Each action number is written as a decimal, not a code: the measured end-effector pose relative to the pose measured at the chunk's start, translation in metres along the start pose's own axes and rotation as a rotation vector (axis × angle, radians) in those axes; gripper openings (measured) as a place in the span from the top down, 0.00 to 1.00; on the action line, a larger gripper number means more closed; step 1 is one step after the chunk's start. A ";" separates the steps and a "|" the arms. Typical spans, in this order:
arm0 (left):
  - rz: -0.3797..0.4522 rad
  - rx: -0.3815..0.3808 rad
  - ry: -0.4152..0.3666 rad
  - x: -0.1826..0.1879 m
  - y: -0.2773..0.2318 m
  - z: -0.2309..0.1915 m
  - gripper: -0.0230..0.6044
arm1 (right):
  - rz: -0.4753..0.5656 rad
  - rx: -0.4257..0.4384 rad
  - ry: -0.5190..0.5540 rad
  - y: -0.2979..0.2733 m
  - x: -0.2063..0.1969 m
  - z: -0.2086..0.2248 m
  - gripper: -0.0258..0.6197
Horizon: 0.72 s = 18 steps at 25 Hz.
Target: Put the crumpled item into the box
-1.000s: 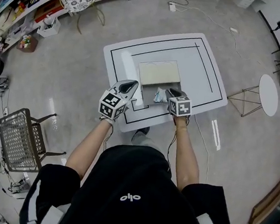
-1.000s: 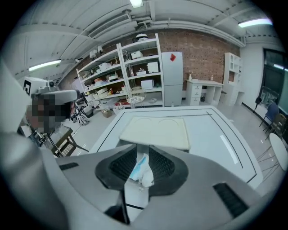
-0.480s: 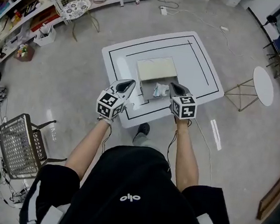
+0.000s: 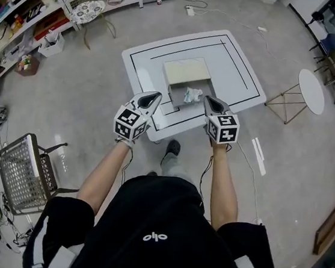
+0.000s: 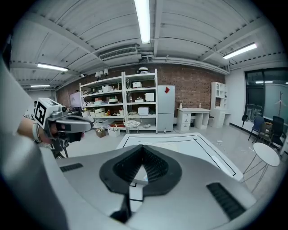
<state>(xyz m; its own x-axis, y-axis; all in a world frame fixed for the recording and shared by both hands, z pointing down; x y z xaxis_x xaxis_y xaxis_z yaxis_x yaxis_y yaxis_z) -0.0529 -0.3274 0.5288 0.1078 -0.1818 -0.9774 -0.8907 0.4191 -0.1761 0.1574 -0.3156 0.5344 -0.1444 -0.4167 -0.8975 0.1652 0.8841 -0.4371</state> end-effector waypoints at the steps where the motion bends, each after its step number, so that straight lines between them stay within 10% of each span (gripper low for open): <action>1: 0.002 -0.002 -0.001 -0.001 0.004 0.006 0.96 | 0.003 -0.002 0.000 0.008 -0.003 -0.003 0.95; 18: 0.024 -0.014 -0.013 -0.012 0.056 0.063 0.96 | 0.028 -0.025 -0.009 0.088 -0.035 -0.042 0.95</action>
<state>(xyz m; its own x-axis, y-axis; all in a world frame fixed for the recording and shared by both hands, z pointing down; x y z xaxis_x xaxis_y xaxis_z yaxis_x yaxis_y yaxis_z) -0.0761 -0.2457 0.5235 0.0920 -0.1597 -0.9829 -0.8991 0.4110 -0.1509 0.1358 -0.2143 0.5299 -0.1311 -0.3937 -0.9098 0.1441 0.9005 -0.4104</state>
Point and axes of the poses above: the fingertips, and each gripper's own axes: y backward along the fingers, z to its right, x out of its top, the point moved 4 cm from there along y, backward along the fingers, and after that the axes turned 12 degrees about -x, right-handed, at the moved point
